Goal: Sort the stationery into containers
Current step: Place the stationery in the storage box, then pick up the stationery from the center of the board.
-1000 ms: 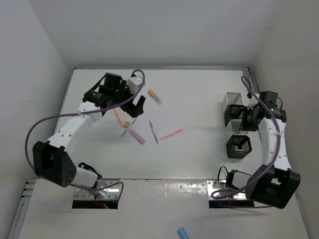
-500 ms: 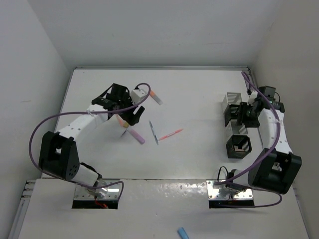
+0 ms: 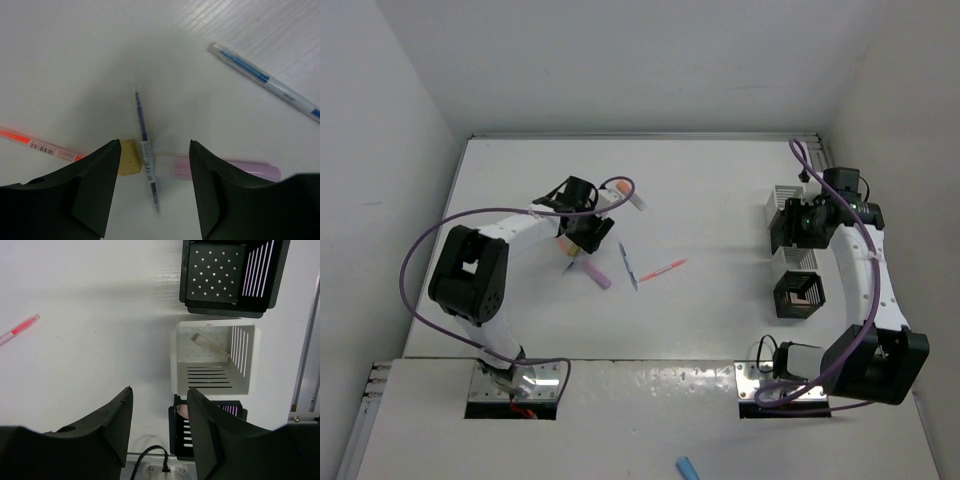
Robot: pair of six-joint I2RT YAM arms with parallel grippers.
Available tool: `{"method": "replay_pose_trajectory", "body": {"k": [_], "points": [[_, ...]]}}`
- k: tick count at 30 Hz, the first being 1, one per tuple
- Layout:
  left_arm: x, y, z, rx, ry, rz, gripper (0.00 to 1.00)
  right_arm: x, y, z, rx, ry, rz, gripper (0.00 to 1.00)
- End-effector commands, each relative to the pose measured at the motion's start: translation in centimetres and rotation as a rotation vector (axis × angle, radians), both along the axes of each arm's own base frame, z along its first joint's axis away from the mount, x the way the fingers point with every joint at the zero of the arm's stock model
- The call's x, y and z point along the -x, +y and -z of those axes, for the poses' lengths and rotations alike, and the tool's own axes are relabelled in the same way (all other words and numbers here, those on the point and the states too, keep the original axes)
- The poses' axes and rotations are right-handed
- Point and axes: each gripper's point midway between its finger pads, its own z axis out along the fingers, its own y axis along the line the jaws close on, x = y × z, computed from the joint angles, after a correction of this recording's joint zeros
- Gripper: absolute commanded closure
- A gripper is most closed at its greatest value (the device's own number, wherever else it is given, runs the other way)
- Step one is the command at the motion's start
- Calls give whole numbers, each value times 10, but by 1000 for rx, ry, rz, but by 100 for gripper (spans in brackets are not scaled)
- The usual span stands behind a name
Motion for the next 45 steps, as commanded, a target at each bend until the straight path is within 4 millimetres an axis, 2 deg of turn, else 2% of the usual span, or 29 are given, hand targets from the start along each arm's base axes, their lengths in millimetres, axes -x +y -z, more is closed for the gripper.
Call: {"method": "replay_pose_trajectory", "body": {"k": [1, 7, 10, 13, 22, 28, 34, 37, 38, 41, 44, 45], "points": [[-31, 22, -17, -10, -64, -148, 37, 0, 6, -4, -6, -18, 1, 53], [-37, 45, -8, 4, -35, -236, 46, -2, 14, 1, -12, -3, -14, 53], [-36, 48, -3, 21, -6, -245, 51, -4, 17, 3, -13, -2, -25, 53], [-33, 51, 3, 26, 21, -249, 52, -5, 17, 2, -9, -4, -26, 53], [-27, 50, 16, 55, 80, -248, 51, -8, 17, 6, -10, 4, -26, 53], [-18, 52, 32, 36, 130, -250, 51, -11, 19, 7, -20, -3, -17, 53], [-16, 51, 37, 34, 144, -248, 52, -12, 20, 7, -25, -7, -21, 53], [-15, 51, 39, 38, 150, -243, 54, -13, 22, 6, -26, -10, -27, 54], [-14, 49, 39, 46, 158, -237, 58, -13, 22, 5, -25, -14, -31, 53], [-17, 43, 34, 70, 157, -212, 69, -12, 32, 2, -48, -16, -72, 53], [-24, 32, 15, 119, 129, -181, 74, -11, 48, -4, -76, -44, -143, 52], [-27, 29, 1, 138, 101, -169, 76, -13, 60, -12, -96, -72, -184, 51]]}}
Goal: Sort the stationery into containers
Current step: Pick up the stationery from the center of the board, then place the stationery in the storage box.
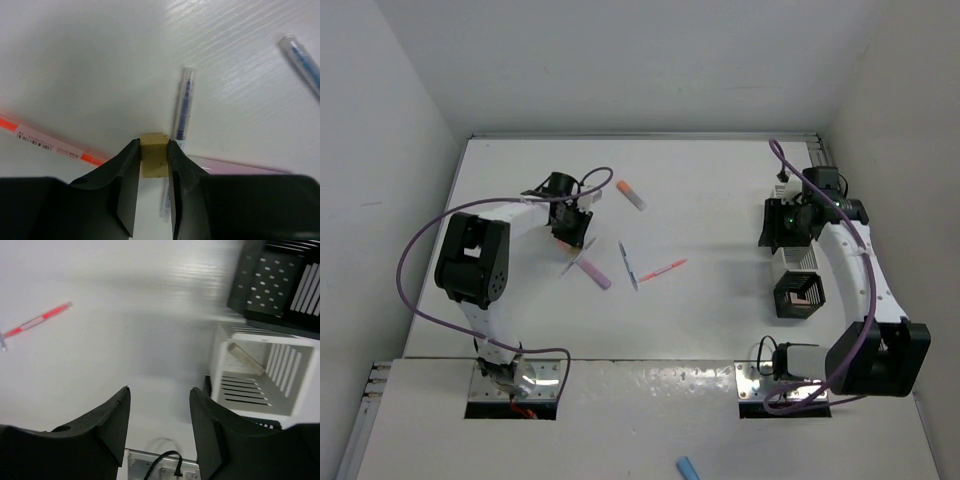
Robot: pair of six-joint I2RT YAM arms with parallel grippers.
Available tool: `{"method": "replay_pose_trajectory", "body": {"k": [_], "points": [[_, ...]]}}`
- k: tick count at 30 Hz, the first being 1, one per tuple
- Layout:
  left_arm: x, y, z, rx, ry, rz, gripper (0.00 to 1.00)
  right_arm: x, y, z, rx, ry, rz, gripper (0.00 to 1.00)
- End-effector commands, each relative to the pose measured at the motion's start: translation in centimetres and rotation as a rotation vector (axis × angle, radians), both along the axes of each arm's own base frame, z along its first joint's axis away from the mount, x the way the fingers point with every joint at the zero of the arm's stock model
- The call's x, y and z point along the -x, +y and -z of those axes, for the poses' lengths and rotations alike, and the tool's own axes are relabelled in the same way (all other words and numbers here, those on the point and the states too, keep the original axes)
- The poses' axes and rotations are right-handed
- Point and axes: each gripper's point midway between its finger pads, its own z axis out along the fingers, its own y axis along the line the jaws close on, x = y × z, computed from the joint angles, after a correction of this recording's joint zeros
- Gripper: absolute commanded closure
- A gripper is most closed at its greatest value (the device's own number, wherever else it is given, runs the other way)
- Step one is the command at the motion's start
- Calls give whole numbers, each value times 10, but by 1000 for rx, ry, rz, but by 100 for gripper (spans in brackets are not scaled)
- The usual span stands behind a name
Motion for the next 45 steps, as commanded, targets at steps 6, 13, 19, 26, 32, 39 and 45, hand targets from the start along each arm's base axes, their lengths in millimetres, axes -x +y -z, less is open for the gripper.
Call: {"method": "replay_pose_trajectory", "body": {"k": [6, 13, 19, 26, 32, 39, 45], "points": [[-17, -67, -170, 455, -275, 146, 85, -27, 91, -81, -158, -313, -280, 48], [37, -111, -308, 1004, -537, 254, 98, -33, 175, -159, -301, -581, -408, 43], [33, -111, -334, 1153, -459, 105, 100, -36, 241, -206, -347, -723, -413, 47], [35, -111, -365, 1312, -401, 10, 100, -31, 308, -209, -334, -781, -550, 46], [42, -112, -372, 1368, -403, 20, 100, -36, 326, -207, -299, -795, -548, 45], [48, -111, -359, 1357, -388, 3, 100, -49, 342, -221, -323, -825, -523, 44], [48, -112, -356, 1330, -388, 8, 100, -53, 358, -219, -356, -807, -557, 50]]}}
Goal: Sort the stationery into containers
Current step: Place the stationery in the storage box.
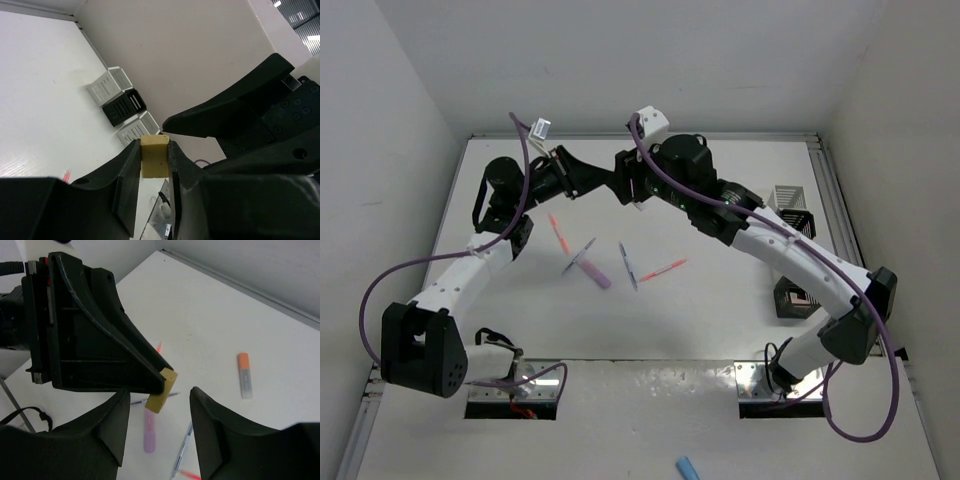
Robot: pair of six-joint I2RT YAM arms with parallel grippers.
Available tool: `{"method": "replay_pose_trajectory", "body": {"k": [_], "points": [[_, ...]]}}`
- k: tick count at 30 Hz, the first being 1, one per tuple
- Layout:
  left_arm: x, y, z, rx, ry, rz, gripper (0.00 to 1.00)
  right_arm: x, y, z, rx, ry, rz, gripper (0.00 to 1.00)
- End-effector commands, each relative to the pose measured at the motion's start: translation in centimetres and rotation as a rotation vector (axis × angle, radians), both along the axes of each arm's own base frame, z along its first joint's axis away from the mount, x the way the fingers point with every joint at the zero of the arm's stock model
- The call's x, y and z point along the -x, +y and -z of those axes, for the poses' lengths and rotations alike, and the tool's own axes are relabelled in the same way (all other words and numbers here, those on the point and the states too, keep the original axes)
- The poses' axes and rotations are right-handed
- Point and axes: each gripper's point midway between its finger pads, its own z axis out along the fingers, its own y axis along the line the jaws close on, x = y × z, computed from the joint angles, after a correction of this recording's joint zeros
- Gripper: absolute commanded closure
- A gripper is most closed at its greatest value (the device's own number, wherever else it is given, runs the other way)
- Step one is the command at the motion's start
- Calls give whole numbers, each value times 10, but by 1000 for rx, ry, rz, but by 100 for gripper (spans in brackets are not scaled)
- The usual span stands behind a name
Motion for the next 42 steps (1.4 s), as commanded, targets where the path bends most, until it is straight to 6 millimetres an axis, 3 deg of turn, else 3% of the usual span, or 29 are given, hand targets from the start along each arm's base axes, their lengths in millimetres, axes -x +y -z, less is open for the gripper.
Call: {"method": "replay_pose_trajectory", "body": {"k": [1, 7, 13, 25, 27, 31, 32, 34, 35, 37, 38, 40, 41, 42], "points": [[10, 3, -28, 7, -96, -3, 100, -2, 14, -24, -65, -34, -25, 50], [12, 4, -32, 5, -115, -3, 100, 1, 15, -7, -28, 5, -35, 49], [10, 6, -33, -2, -121, -1, 100, 19, 1, -5, 12, 0, -69, 44], [21, -9, -30, 8, -112, 56, 100, 6, 11, 5, 38, 5, -59, 47], [22, -9, -30, 9, -109, 60, 100, 2, 12, 6, 41, -2, -58, 50], [24, -10, -29, 9, -106, 68, 100, -4, 6, 9, 54, -13, -44, 67], [24, -10, -29, 10, -103, 70, 100, -4, 4, 9, 58, -18, -39, 75], [24, -10, -28, 8, -104, 66, 87, -6, -5, 12, 78, -31, -20, 83], [25, -10, -27, 4, -100, 65, 58, -7, -10, 12, 86, -35, -7, 92], [23, -10, -24, -13, -95, 59, 35, -9, -27, 16, 105, -43, 25, 98], [21, -9, -12, -62, -75, 53, 16, -9, -36, 19, 114, -36, 39, 100], [10, -3, -8, -166, -136, 14, 6, -14, -61, 31, 143, -15, 85, 100], [8, -1, 8, -225, -74, 6, 1, -8, -79, 26, 146, -15, 107, 100], [0, 3, 0, -275, -108, -36, 0, -10, -100, 38, 174, 13, 148, 100]]}}
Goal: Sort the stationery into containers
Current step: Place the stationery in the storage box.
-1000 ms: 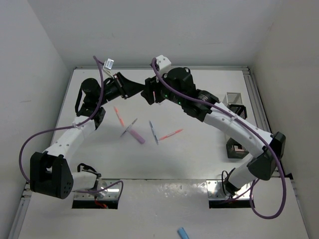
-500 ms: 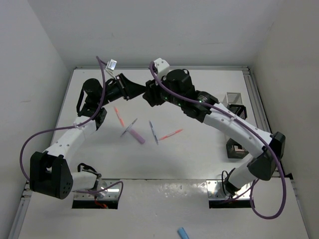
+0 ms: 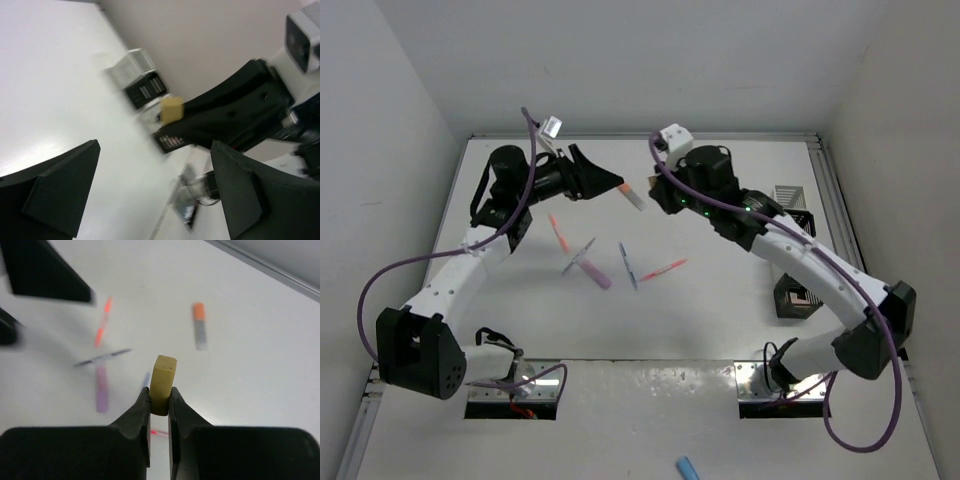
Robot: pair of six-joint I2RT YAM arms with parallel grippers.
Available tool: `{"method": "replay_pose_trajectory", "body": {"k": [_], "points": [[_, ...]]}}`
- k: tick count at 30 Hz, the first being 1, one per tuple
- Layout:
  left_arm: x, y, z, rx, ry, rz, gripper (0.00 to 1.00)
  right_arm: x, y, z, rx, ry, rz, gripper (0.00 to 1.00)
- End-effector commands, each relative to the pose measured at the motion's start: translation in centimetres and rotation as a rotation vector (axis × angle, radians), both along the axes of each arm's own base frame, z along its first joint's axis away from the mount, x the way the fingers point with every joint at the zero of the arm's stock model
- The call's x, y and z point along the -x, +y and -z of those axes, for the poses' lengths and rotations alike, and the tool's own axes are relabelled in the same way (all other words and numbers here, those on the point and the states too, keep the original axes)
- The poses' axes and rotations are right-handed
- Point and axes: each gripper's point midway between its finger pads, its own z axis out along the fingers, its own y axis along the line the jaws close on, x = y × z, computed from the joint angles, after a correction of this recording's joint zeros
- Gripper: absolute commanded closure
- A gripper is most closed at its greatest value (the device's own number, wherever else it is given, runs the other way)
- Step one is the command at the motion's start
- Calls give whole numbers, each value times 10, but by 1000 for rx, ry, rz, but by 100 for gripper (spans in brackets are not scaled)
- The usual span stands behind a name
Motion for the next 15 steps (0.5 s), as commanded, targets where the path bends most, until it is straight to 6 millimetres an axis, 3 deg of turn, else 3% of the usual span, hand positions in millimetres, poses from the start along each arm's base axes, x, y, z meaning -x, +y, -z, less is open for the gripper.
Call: {"method": "replay_pose_trajectory", "body": {"k": [1, 2, 3, 5, 7, 8, 11, 12, 15], "points": [[-14, 13, 1, -252, -139, -59, 0, -1, -64, -14, 22, -31, 136, 100], [-19, 21, 20, -335, -76, -100, 0, 13, -89, -1, 48, 20, 173, 100], [-22, 22, 16, -388, -108, -115, 0, 15, -114, 7, 61, 43, 228, 100], [-29, 31, 39, -515, -105, -133, 0, 36, -153, 14, 87, 69, 302, 100], [-36, 35, 54, -610, -106, -153, 0, 54, -197, 46, 138, 170, 414, 100], [-39, 33, 64, -642, -96, -148, 0, 61, -223, 52, 134, 195, 503, 100], [-45, 31, 75, -726, -122, -126, 0, 87, -259, 74, 170, 319, 620, 100], [-49, 29, 82, -773, -131, -137, 0, 91, -275, 83, 168, 355, 682, 100], [-57, 21, 90, -836, -159, -139, 0, 96, -299, 97, 161, 431, 749, 100]]}}
